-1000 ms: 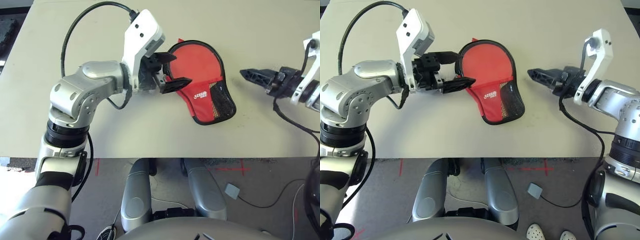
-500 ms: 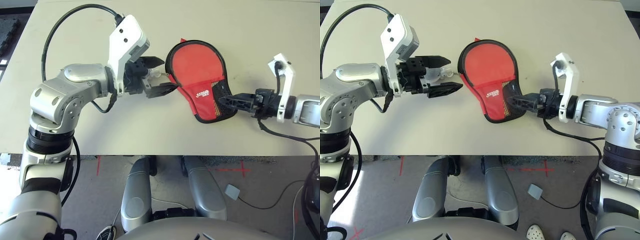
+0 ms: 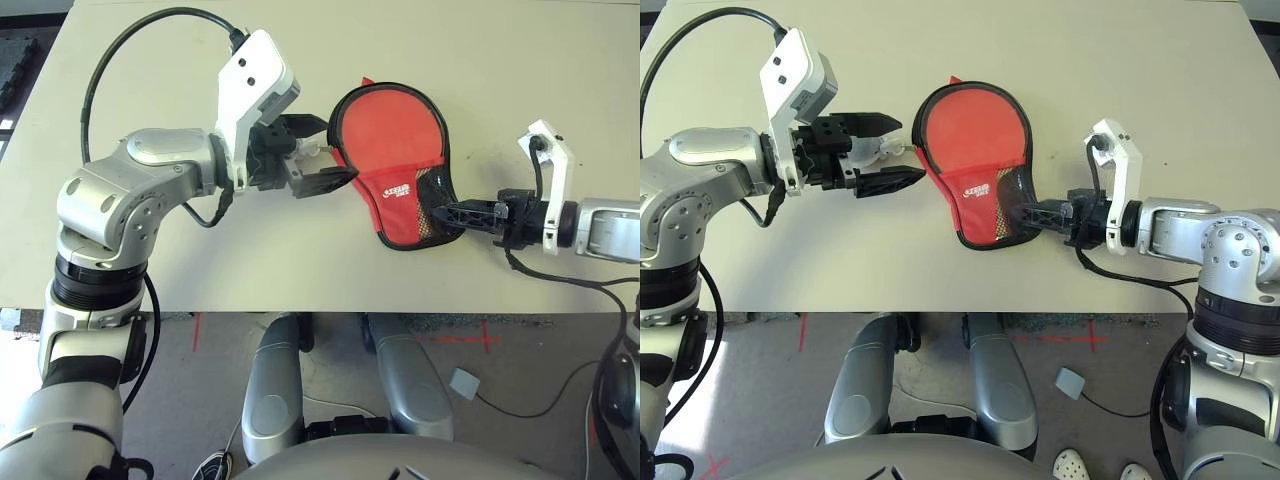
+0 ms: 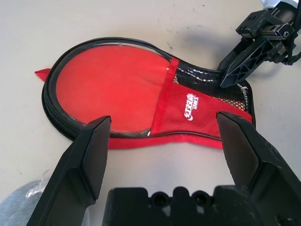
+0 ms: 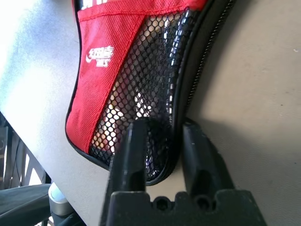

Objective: Store the ping-pong paddle in its case and zip it.

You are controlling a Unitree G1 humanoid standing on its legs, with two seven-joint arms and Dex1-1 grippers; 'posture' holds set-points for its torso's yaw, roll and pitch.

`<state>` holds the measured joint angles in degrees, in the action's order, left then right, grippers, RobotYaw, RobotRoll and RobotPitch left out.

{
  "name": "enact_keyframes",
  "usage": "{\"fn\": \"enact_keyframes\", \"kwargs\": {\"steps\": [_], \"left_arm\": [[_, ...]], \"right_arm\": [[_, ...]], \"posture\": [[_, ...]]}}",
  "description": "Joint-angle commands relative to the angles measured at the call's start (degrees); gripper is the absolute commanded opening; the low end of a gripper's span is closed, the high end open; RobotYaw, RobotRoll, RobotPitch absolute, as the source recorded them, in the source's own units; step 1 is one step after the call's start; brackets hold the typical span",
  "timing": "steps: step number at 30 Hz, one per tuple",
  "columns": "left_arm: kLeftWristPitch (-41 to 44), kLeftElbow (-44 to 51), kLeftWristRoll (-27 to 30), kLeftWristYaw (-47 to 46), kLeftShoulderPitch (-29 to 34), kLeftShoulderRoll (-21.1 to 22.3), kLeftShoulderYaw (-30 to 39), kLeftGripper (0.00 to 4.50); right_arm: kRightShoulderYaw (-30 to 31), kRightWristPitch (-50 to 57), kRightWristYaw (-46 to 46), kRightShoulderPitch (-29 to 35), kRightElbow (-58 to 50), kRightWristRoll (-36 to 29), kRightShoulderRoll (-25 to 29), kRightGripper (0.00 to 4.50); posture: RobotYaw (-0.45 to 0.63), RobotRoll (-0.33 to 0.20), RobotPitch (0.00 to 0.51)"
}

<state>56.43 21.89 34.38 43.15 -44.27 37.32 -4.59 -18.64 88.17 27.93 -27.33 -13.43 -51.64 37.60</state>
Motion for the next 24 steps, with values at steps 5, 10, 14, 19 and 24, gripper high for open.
{"fn": "enact_keyframes", "kwargs": {"steps": [5, 10, 14, 19, 24], "left_arm": [[-0.8, 0.7, 0.1, 0.2, 0.8, -0.1, 0.1, 4.50], [-1.5, 0.1, 0.1, 0.2, 1.0, -0.9, 0.2, 4.50], [-2.0, -0.4, 0.1, 0.6, 1.0, -1.0, 0.1, 4.50], [-3.0, -1.6, -0.1, 1.2, 0.5, -1.3, -0.4, 4.50], [-3.7, -2.7, -0.4, 1.6, -0.4, -1.9, -1.0, 4.50]], "right_arm": [[-1.2, 1.4, 1.3, 3.1, -0.4, 0.3, 3.2, 0.05], [-6.2, 3.3, 1.8, 6.2, -3.1, -1.1, 4.8, 0.05], [-9.2, 4.3, 2.6, 9.8, -5.8, -3.0, 6.3, 0.05], [-11.7, 4.3, 4.8, 15.2, -8.3, -6.8, 10.4, 0.05], [-13.1, 4.3, 6.0, 19.1, -10.1, -10.7, 12.6, 0.05]], "posture": [[-0.03, 0.000, 0.350], [-0.05, 0.000, 0.350], [-0.07, 0.000, 0.350], [-0.10, 0.000, 0.349], [-0.12, 0.000, 0.345]]}}
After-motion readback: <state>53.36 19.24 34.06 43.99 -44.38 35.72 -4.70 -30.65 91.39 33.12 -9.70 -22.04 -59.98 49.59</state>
